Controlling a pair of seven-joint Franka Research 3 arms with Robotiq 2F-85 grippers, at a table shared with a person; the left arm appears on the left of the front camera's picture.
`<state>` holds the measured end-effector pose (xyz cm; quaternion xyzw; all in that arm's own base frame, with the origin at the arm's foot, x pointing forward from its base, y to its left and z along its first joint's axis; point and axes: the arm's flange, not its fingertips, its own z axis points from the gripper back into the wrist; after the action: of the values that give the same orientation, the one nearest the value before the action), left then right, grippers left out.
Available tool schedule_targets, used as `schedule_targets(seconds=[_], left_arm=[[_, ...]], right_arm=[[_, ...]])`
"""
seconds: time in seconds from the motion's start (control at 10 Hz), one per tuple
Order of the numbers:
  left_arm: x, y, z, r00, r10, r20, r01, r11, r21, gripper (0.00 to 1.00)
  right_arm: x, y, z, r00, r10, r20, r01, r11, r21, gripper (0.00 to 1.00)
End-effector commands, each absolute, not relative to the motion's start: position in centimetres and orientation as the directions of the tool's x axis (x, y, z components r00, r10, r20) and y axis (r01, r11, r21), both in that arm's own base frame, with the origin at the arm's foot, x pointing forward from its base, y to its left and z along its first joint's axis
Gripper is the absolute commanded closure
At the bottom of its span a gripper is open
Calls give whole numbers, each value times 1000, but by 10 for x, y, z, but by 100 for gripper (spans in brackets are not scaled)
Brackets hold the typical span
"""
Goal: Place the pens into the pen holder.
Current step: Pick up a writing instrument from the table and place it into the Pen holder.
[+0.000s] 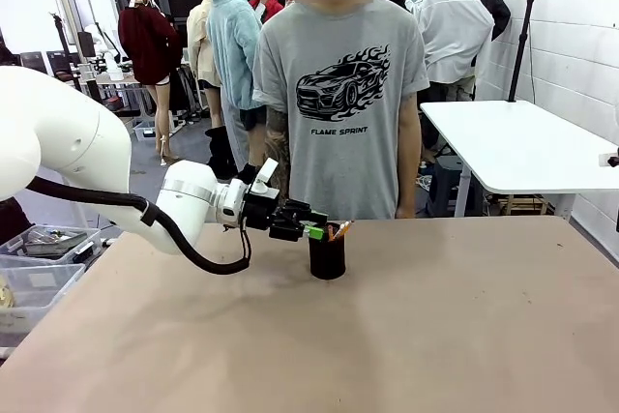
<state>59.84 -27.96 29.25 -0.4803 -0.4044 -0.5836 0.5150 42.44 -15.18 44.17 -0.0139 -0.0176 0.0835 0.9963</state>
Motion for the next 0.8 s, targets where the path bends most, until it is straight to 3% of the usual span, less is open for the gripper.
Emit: schedule_targets(seconds=[0.0, 0.5, 0.7], left_arm=[[606, -284, 293, -6, -265, 964, 991, -133, -31, 29], [582, -240, 368, -99, -320, 942, 994, -72, 79, 29], [565, -192, 403, -50, -462, 885, 999, -38, 37, 29]], right_arm=[[424, -153, 440, 985, 169, 30, -167, 984, -58, 36], [424, -153, 440, 985, 169, 30, -167, 984, -58, 36], [424, -153, 440, 985, 169, 30, -167, 984, -58, 36]])
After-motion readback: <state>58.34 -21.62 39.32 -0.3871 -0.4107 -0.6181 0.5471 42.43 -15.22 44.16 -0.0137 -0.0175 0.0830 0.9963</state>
